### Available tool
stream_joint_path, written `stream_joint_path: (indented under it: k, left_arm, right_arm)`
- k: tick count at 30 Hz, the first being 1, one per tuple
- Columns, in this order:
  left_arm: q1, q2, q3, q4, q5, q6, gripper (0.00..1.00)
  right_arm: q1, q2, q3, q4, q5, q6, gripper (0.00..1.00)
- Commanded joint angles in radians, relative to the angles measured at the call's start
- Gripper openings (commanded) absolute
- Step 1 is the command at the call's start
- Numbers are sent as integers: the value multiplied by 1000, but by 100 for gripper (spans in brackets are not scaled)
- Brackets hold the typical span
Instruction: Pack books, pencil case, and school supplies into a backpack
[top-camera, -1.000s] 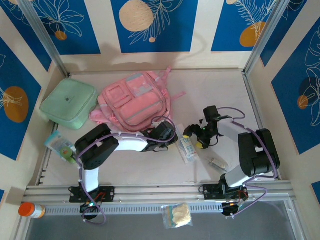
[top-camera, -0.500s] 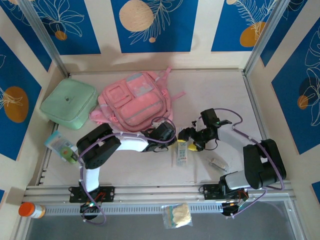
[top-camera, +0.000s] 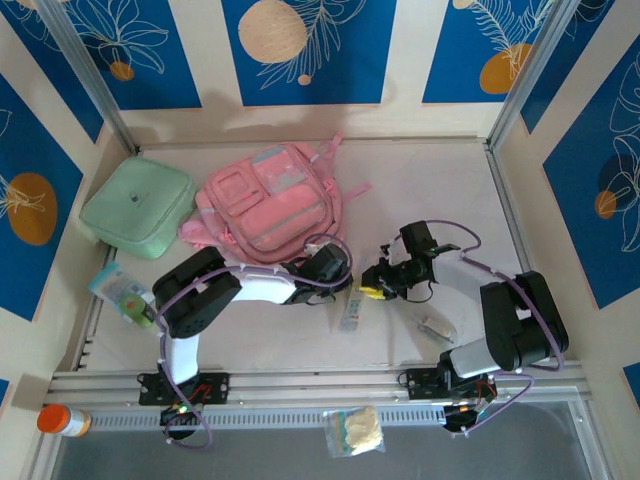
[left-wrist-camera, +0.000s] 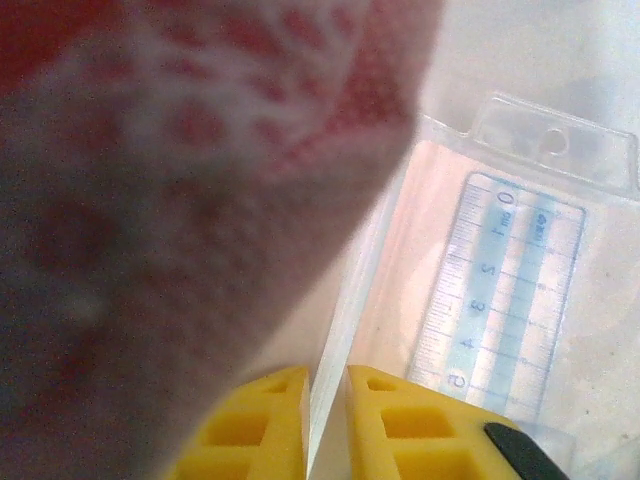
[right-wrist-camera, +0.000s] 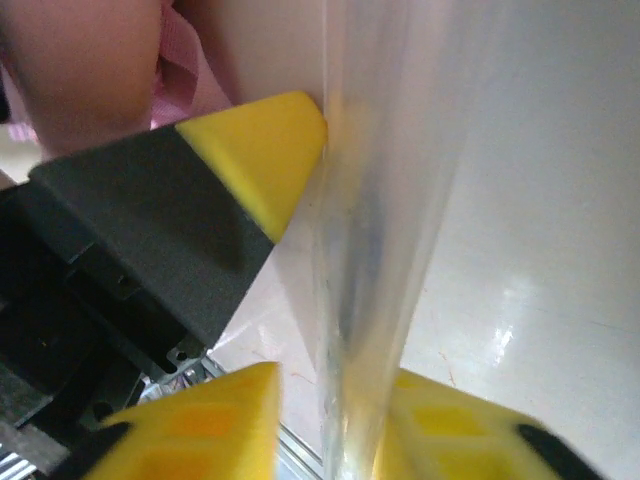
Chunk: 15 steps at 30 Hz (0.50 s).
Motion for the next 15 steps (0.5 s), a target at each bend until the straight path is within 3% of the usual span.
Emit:
stream_joint_path:
  k: [1,10,12,15]
  left_arm:
    - [4,-45,44,-63,4,77,18]
    - [5,-190,64,-168,9,220,26]
    - [10,-250,71,-238,0,307,29]
    - [20,-362,105,-393,-101,552,41]
  right_arm:
    - [-12,-32,1,-30,1,-32,19]
    - [-49,-127,41,-118,9,-39,0]
    - [-71,-181,51,-162,10,-46,0]
    - [-103,-261,63,-220,10,-57,0]
